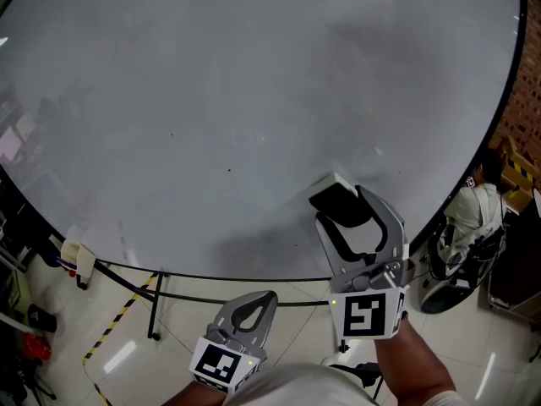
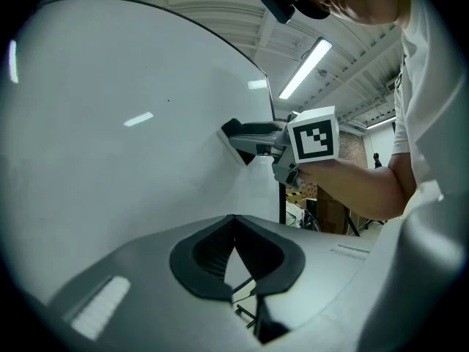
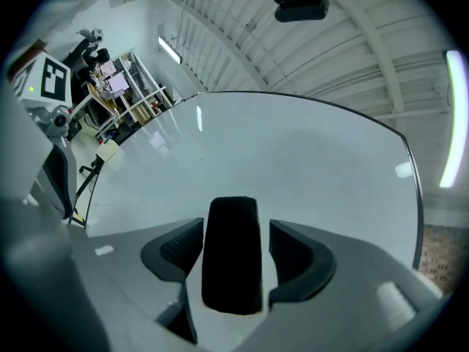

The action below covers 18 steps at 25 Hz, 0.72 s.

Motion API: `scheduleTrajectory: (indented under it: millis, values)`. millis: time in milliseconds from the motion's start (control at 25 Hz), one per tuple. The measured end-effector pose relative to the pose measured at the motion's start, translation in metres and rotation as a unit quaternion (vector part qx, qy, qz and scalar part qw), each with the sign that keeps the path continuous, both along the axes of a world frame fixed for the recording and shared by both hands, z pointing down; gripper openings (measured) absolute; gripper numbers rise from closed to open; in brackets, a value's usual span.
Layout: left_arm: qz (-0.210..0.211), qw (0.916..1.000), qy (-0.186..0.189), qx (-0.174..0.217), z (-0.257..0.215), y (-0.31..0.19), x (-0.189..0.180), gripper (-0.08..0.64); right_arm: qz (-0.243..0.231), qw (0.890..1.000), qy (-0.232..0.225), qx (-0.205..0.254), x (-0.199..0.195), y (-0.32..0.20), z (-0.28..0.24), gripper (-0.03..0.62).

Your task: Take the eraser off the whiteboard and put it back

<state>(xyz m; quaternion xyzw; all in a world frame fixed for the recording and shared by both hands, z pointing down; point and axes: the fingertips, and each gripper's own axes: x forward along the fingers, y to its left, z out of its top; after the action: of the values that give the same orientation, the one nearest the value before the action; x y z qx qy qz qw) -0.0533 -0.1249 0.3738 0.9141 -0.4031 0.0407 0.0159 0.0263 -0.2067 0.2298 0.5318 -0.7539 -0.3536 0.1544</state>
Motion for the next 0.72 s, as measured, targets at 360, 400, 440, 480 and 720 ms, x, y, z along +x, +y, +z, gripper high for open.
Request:
scheduleTrajectory:
  millis: [360, 400, 440, 480, 720]
  values:
    - [-0.014, 0.9999, 0.000, -0.006, 0.003, -0.003, -0.008, 0.015, 0.018, 1.000, 0.015, 0.009, -0.005, -0.012, 0.000, 0.258]
    - [-0.013, 0.9999, -0.001, -0.007, 0.004, -0.003, -0.008, 0.015, 0.019, 1.000, 0.013, 0.010, -0.005, -0.012, 0.000, 0.256]
    - [-0.012, 0.9999, -0.001, -0.006, 0.004, -0.002, -0.007, 0.015, 0.020, 1.000, 0.012, 0.011, -0.005, -0.013, 0.000, 0.256]
    - [-0.011, 0.9999, 0.002, -0.007, 0.005, -0.001, -0.006, 0.015, 0.021, 1.000, 0.011, 0.011, -0.005, -0.013, -0.001, 0.255]
    - [-0.008, 0.9998, 0.010, -0.015, 0.008, 0.004, -0.007, 0.015, 0.008, 1.000, -0.006, 0.000, -0.005, -0.012, -0.002, 0.241]
